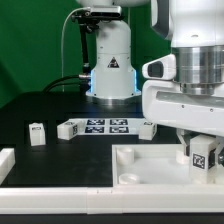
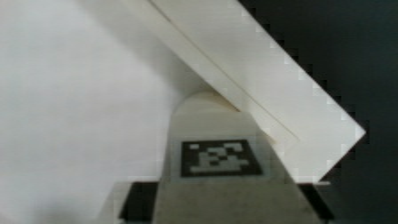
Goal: Assemble one leg
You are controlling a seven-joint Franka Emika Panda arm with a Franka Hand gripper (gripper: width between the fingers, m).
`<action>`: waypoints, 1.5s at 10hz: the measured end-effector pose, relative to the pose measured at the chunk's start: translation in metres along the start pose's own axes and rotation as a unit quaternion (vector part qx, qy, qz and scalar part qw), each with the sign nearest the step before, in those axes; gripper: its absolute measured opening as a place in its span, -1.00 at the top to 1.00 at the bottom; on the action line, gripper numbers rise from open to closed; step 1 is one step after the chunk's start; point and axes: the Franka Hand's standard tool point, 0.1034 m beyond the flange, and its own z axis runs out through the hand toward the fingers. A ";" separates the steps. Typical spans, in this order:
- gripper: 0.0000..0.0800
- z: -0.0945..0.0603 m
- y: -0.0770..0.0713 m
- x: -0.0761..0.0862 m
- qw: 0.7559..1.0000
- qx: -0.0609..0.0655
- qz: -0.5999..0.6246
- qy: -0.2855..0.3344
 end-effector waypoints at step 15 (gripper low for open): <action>-0.62 -0.005 0.001 0.002 0.906 0.004 -0.424 0.008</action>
Offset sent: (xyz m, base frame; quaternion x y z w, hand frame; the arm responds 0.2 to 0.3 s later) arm 0.0000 0.0000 0.0000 0.0000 0.0000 0.1790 0.9838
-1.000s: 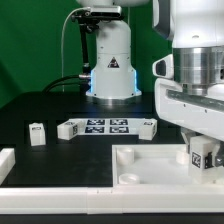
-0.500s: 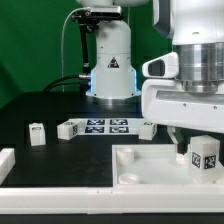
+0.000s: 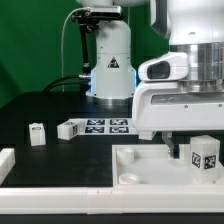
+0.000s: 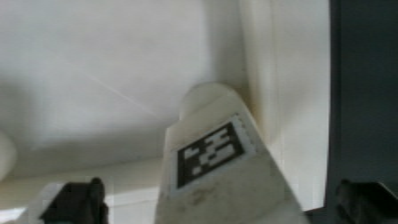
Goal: Assemble one leg
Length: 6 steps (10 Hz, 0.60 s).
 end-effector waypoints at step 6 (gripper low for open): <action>-0.62 -0.001 0.004 0.001 0.978 -0.014 -0.207 -0.001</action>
Offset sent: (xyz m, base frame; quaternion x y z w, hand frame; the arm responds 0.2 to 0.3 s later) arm 0.0019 0.0026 0.0033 -0.0014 0.0003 -0.2740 0.9617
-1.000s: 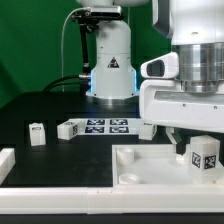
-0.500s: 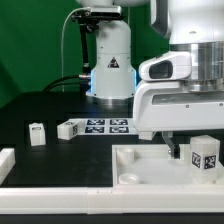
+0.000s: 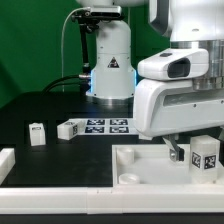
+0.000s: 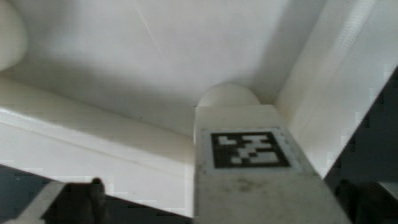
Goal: Assemble one leg
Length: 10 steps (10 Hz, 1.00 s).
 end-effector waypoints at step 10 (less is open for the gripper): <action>0.27 0.002 -0.007 0.001 0.957 -0.005 0.290 0.001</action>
Offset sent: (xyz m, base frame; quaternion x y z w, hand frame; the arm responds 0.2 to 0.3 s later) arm 0.0000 0.0000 0.0000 0.0000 0.0000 0.0899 0.9960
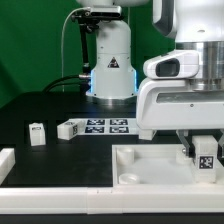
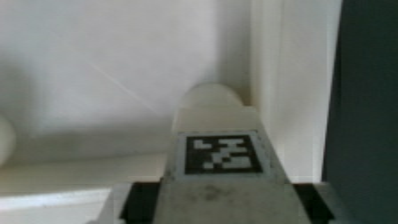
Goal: Assemble one leg
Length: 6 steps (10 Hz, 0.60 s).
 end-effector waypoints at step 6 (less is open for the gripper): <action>0.27 0.000 -0.003 -0.003 0.917 -0.006 0.398 0.004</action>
Offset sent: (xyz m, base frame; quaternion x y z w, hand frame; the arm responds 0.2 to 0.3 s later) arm 0.0005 -0.0065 -0.0050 -0.0452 0.0079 0.3494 0.9358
